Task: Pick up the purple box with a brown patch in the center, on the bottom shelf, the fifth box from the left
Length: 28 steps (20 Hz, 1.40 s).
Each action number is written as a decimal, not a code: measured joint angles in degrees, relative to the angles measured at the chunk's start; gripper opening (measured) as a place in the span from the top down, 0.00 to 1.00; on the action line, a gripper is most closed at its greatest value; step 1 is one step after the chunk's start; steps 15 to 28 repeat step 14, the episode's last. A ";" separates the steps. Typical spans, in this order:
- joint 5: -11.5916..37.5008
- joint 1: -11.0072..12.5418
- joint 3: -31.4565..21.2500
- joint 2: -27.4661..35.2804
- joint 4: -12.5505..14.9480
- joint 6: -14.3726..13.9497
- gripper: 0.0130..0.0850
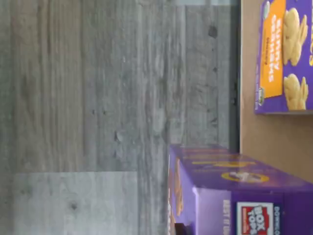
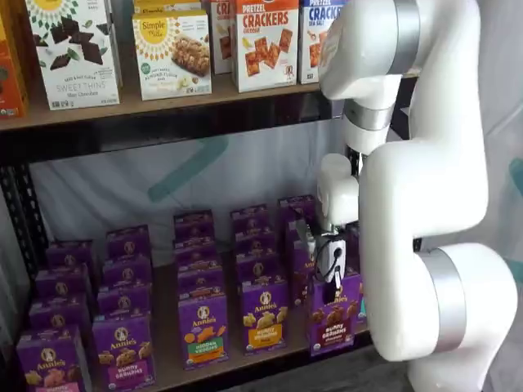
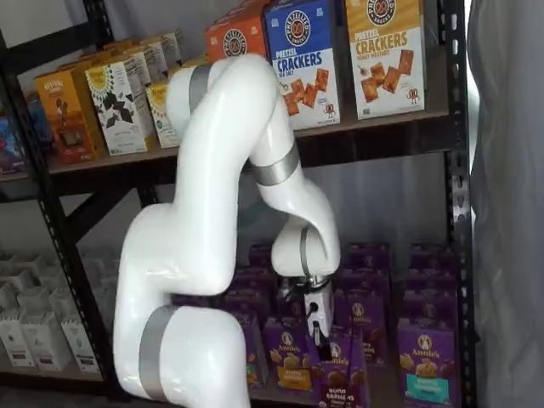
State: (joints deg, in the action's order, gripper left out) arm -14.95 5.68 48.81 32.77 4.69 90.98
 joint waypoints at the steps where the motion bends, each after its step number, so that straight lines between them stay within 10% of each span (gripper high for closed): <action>1: -0.37 -0.10 -1.06 -1.29 0.38 -0.48 0.72; 14: -0.85 -0.44 -13.01 -15.09 6.86 -6.96 0.72; 28: -0.85 -0.44 -13.01 -15.09 6.86 -6.96 0.72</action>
